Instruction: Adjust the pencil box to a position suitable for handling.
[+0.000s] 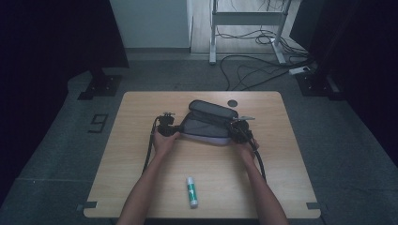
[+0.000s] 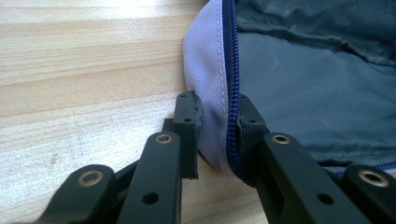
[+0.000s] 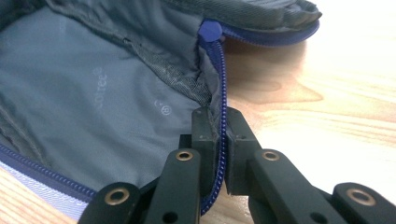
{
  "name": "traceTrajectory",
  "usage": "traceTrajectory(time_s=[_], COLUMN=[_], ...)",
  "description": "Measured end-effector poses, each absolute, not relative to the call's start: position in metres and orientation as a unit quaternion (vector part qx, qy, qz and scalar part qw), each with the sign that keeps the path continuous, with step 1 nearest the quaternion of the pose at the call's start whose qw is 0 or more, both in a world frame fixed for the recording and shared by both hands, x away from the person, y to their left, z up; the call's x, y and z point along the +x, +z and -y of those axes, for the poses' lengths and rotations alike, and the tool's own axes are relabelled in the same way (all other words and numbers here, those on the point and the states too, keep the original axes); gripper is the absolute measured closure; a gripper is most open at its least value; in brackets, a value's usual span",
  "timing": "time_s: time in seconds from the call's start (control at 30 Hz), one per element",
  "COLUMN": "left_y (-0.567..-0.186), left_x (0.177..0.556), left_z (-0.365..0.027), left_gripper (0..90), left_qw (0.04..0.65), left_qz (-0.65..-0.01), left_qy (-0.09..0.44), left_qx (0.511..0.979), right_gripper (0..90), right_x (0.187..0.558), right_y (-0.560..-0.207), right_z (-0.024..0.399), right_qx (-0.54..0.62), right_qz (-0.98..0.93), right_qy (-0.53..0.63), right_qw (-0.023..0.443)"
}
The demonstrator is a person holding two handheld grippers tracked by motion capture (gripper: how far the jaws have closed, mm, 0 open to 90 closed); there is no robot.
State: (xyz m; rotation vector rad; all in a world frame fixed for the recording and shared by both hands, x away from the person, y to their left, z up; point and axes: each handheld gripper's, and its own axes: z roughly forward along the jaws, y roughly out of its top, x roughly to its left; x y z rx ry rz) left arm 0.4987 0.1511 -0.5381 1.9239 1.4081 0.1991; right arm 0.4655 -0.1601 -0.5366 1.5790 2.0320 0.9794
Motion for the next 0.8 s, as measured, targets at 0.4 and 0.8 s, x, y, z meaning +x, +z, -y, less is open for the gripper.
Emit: traceTrajectory(time_s=[0.4,0.8], left_y=[-0.532,-0.507], left_x=[0.497,0.486], left_z=[-0.154,-0.160], left_gripper=[77.6,77.7], left_qw=[0.382,0.402], left_qz=[-0.545,-0.530], left_qy=[0.062,0.074], left_qx=[0.744,0.743], right_gripper=[85.3,85.3], right_x=[0.457,0.442], right_y=[-0.518,-0.496], right_z=[0.164,0.163], right_qx=[0.549,0.530], right_qz=[-0.718,-0.716], right_qy=[0.371,0.392], right_qw=[0.213,0.231])
